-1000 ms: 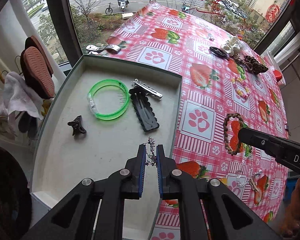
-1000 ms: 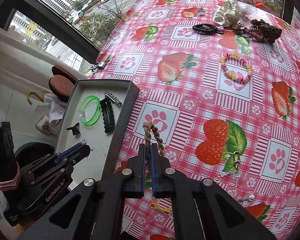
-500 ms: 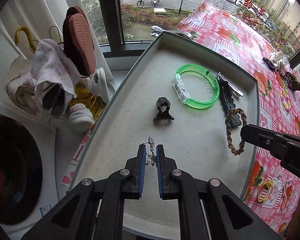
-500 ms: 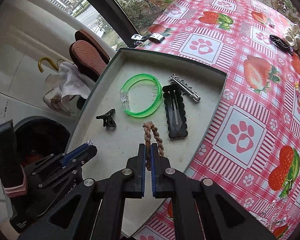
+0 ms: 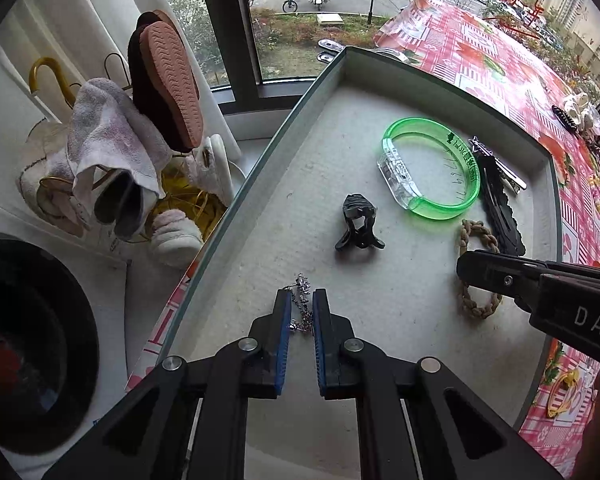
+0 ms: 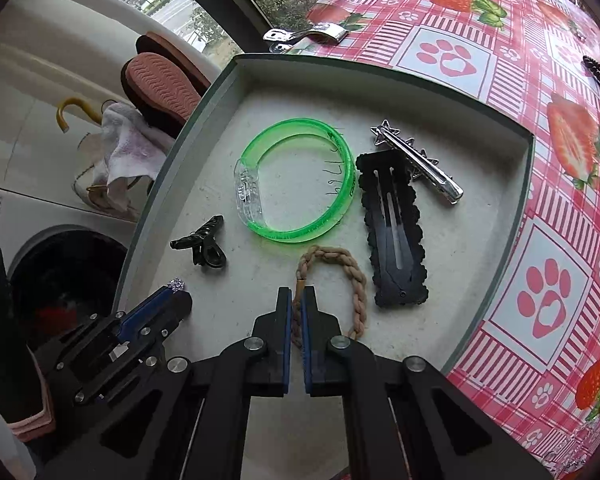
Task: Organize jewelry
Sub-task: 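Open the right tool to drop the hair tie while the left tool releases the charm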
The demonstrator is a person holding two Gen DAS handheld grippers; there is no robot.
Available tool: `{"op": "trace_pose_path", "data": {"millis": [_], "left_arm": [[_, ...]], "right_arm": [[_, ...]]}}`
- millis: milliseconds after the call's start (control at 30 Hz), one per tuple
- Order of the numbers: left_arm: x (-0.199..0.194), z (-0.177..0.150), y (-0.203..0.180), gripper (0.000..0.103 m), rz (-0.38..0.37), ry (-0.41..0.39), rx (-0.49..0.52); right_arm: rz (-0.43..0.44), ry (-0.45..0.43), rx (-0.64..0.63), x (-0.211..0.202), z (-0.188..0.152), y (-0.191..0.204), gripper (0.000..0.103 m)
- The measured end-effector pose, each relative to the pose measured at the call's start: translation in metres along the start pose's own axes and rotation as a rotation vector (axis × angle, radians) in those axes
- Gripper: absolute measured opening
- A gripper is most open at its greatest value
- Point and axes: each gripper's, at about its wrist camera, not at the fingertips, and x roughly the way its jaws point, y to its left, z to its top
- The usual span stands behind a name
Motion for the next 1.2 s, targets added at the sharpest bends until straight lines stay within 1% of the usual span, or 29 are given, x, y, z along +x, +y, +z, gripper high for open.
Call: {"op": "trace_pose_path", "data": {"millis": [100,267,467,533,567,600,633,667,867,900,933,967,1000,1033,1133,1200], "left_arm": [[0.0,0.001,-0.002,0.017,0.013,0.005,0.014],[-0.002,0.003,-0.003,0.017,0.03,0.022,0.004],[-0.006,0.002,-0.006,0.018,0.036,0.034,0.01],[-0.009,0.002,-0.008,0.018,0.04,0.038,0.018],[-0.01,0.002,-0.008,0.018,0.038,0.038,0.02],[-0.011,0.002,-0.009,0.018,0.034,0.038,0.024],[-0.012,0.002,-0.011,0.018,0.033,0.037,0.028],[-0.013,0.002,-0.012,0.018,0.035,0.037,0.033],[-0.012,0.004,-0.019,0.018,0.039,0.058,0.052],[-0.012,0.004,-0.02,0.026,0.045,0.062,0.055],[-0.012,0.004,-0.021,0.074,0.058,0.062,0.055],[-0.014,0.004,-0.021,0.103,0.084,0.048,0.044],[-0.02,0.004,-0.021,0.103,0.106,0.009,0.038],[-0.023,0.005,-0.023,0.103,0.11,0.0,0.048],[-0.024,0.008,-0.027,0.103,0.109,0.002,0.067],[-0.027,0.007,-0.035,0.103,0.12,-0.008,0.1]], "right_arm": [[0.025,0.011,0.028,0.004,0.001,-0.005,0.005],[0.05,0.014,0.026,-0.002,-0.001,-0.008,0.005],[0.081,-0.024,0.049,-0.025,-0.005,-0.016,0.009],[0.087,-0.043,0.064,-0.034,-0.008,-0.02,0.016],[0.089,-0.054,0.072,-0.04,-0.01,-0.022,0.026],[0.09,-0.066,0.079,-0.045,-0.013,-0.025,0.04],[0.093,-0.08,0.085,-0.05,-0.015,-0.027,0.044],[0.093,-0.092,0.091,-0.056,-0.019,-0.029,0.046],[0.055,-0.122,0.132,-0.082,-0.045,-0.052,0.048],[0.047,-0.126,0.146,-0.086,-0.05,-0.057,0.05],[0.041,-0.13,0.16,-0.089,-0.055,-0.063,0.051],[0.036,-0.135,0.175,-0.093,-0.059,-0.07,0.053],[0.031,-0.14,0.19,-0.097,-0.065,-0.077,0.054],[0.022,-0.147,0.206,-0.101,-0.07,-0.084,0.054],[-0.016,-0.163,0.259,-0.115,-0.09,-0.111,0.057],[-0.046,-0.162,0.303,-0.122,-0.104,-0.129,0.058]]}}
